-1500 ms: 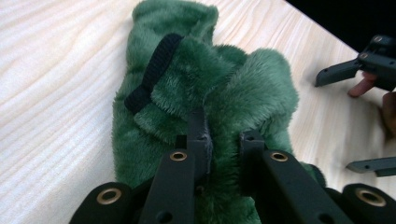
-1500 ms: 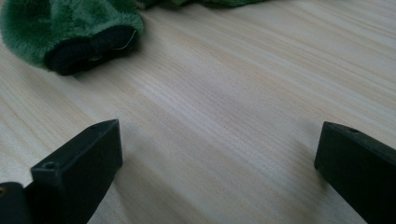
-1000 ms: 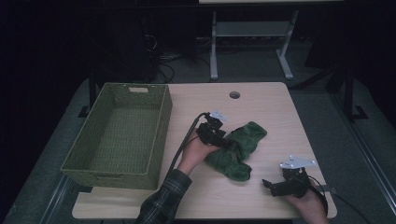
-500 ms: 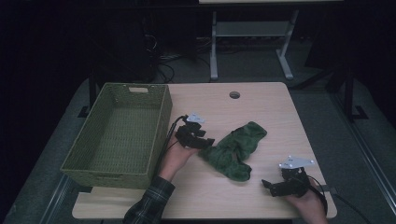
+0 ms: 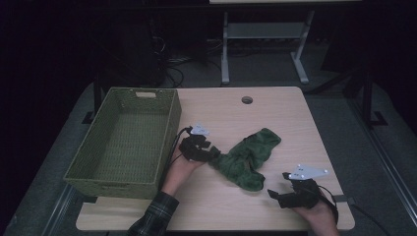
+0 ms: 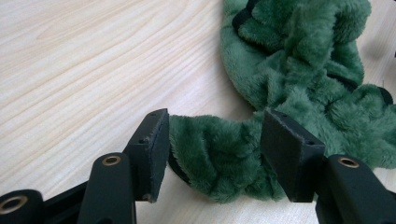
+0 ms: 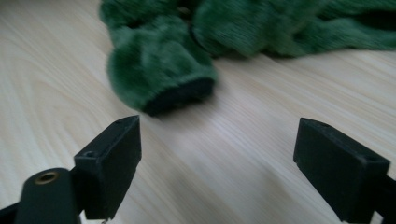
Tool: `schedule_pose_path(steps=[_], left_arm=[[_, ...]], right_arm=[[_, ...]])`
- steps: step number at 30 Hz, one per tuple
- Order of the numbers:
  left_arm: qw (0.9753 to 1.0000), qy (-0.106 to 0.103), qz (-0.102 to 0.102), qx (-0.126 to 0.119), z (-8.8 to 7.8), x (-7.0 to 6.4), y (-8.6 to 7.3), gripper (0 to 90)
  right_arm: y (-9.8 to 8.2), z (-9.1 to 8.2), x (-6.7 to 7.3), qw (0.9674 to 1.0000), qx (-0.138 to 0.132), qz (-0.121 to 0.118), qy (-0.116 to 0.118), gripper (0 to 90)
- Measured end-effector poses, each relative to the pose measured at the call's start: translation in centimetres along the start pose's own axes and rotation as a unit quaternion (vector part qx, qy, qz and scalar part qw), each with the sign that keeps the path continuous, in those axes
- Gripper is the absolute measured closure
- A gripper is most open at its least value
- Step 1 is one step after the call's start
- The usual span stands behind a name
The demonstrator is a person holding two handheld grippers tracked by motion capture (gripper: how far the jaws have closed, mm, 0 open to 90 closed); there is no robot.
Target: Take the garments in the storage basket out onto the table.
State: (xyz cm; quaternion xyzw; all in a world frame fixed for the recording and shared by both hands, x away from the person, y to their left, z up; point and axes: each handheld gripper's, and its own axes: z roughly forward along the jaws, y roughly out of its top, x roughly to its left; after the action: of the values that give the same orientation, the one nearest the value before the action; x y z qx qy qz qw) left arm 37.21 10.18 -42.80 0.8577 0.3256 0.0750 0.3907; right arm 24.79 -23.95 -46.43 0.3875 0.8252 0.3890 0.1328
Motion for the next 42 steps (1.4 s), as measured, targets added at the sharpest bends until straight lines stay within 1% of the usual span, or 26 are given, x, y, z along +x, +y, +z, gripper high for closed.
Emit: schedule_pose_path(steps=[3, 4, 5, 6, 7, 8, 9, 11, 12, 13, 16, 17, 18, 19, 20, 23, 26, 29, 31, 32, 33, 34, 38, 40, 41, 42], left_arm=[[1.0, -0.001, 0.003, 0.004, 0.3, 0.0, -0.2, 41.1], [1.0, -0.001, 0.001, 0.0, 0.3, 0.0, -0.2, 41.0], [1.0, -0.001, 0.001, 0.0, 0.3, 0.0, -0.2, 40.8], [1.0, 0.0, 0.003, 0.004, 0.3, 0.0, -0.2, 40.6], [1.0, 0.0, 0.003, 0.004, 0.3, 0.0, -0.2, 40.4], [1.0, 0.0, 0.003, 0.006, 0.2, 0.0, -0.2, 40.4], [1.0, 0.0, 0.003, 0.006, 0.2, 0.0, -0.2, 40.4], [1.0, -0.001, 0.003, 0.005, 0.3, -0.1, -0.2, 40.3], [1.0, -0.001, 0.003, 0.005, 0.3, -0.1, -0.2, 40.3], [1.0, 0.0, 0.005, 0.004, 0.2, -0.1, -0.2, 40.3], [1.0, -0.001, 0.008, 0.004, 0.2, -0.2, -0.2, 40.2], [1.0, -0.001, 0.008, 0.004, 0.2, -0.2, -0.2, 40.0], [0.9999, -0.001, 0.012, 0.005, 0.1, -0.3, -0.2, 39.9], [0.9999, -0.001, 0.012, 0.005, 0.1, -0.3, -0.2, 39.7], [0.9999, -0.003, 0.01, 0.003, 0.0, -0.4, -0.2, 39.4], [0.9998, -0.005, 0.018, 0.002, -0.3, -0.8, -0.2, 38.5], [0.9995, -0.006, 0.032, 0.004, -0.7, -1.1, -0.4, 38.3], [0.9993, -0.01, 0.035, 0.004, -0.9, -1.3, -0.5, 39.0], [0.9988, -0.016, 0.045, 0.011, -0.9, -1.7, -0.9, 39.1], [0.9978, -0.021, 0.058, 0.022, -0.8, -1.9, -1.3, 38.9], [0.9978, -0.021, 0.058, 0.022, -0.8, -1.9, -1.3, 38.7], [0.9975, -0.015, 0.063, 0.027, -0.6, -2.0, -1.7, 38.4], [0.9979, -0.015, 0.057, 0.027, 0.0, -1.7, -1.9, 37.2], [0.9978, -0.022, 0.053, 0.032, 0.8, -1.6, -2.1, 36.1], [0.9978, -0.022, 0.053, 0.032, 0.8, -1.6, -2.1, 36.2], [0.998, -0.026, 0.047, 0.035, 1.2, -1.5, -2.3, 36.2]], right_arm=[[0.6, 0.6, 0.7, 0.9997, -0.005, -0.002, 0.022, 20.2], [0.9, 0.9, 1.1, 0.9996, -0.008, -0.007, 0.025, 23.1], [0.9, 0.9, 1.1, 0.9996, -0.008, -0.007, 0.025, 23.1], [1.2, 1.1, 1.6, 0.9994, -0.009, -0.012, 0.032, 27.2], [1.2, 1.1, 1.6, 0.9994, -0.009, -0.012, 0.032, 27.2], [1.5, 1.5, 1.9, 0.9992, -0.009, -0.018, 0.034, 32.5], [1.5, 1.5, 1.9, 0.9992, -0.009, -0.018, 0.034, 32.5], [1.7, 2.0, 2.2, 0.999, -0.004, -0.026, 0.037, 38.4], [1.7, 2.0, 2.2, 0.999, -0.004, -0.026, 0.037, 38.4], [1.8, 2.2, 2.3, 0.9988, 0.0, -0.031, 0.037, 41.8], [1.9, 2.8, 2.5, 0.9988, 0.016, -0.042, 0.022, 65.7], [1.9, 2.8, 2.5, 0.9988, 0.016, -0.042, 0.022, 65.7], [1.9, 2.7, 2.4, 0.9987, 0.018, -0.042, 0.023, 77.3], [1.9, 2.7, 2.4, 0.9987, 0.018, -0.042, 0.023, 77.3], [1.9, 2.4, 2.1, 0.9988, 0.017, -0.038, 0.024, 82.0], [1.9, 2.1, 1.7, 0.999, 0.017, -0.036, 0.021, 83.0], [1.6, 1.2, 0.4, 0.9995, 0.013, -0.024, 0.015, 83.1], [1.5, 0.9, -0.1, 0.9997, 0.011, -0.017, 0.012, 83.1], [1.4, 0.7, -0.4, 0.9999, 0.008, -0.008, 0.01, 83.1], [1.3, 0.6, -0.5, 0.9999, 0.01, -0.009, 0.008, 83.0], [1.3, 0.6, -0.5, 0.9999, 0.011, -0.009, 0.008, 83.0], [1.3, 0.7, -0.5, 0.9998, 0.012, -0.01, 0.008, 83.0], [1.3, 0.7, -0.5, 0.9998, 0.013, -0.011, 0.007, 83.1], [1.3, 0.6, -0.6, 0.9998, 0.014, -0.011, 0.003, 83.1], [1.3, 0.6, -0.6, 0.9998, 0.014, -0.011, 0.003, 83.1], [1.3, 0.6, -0.6, 0.9998, 0.015, -0.009, 0.002, 83.1]])
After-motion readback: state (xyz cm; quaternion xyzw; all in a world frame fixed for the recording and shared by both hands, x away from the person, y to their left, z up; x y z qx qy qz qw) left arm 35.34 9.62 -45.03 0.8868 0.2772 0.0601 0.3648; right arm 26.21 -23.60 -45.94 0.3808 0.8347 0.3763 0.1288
